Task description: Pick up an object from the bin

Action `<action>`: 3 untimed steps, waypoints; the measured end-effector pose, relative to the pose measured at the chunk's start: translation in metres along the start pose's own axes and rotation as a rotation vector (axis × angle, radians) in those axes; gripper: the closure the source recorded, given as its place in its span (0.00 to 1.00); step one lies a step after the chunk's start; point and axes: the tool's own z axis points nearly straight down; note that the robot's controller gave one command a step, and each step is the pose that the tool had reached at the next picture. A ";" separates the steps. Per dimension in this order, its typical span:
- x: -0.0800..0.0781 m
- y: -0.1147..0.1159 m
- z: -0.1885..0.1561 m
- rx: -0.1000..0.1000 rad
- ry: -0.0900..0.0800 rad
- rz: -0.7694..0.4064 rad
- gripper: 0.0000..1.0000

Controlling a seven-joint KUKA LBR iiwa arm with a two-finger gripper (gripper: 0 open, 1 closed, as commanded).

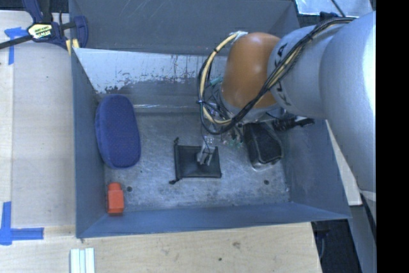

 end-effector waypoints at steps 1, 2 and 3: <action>0.011 -0.013 -0.035 0.001 -0.004 -0.179 0.00; 0.022 -0.002 -0.043 0.001 0.001 -0.253 0.00; 0.029 -0.014 -0.002 0.001 -0.002 -0.124 0.00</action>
Offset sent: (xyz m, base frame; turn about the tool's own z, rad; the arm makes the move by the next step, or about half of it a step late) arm -0.0144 -0.0098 0.0335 -0.1790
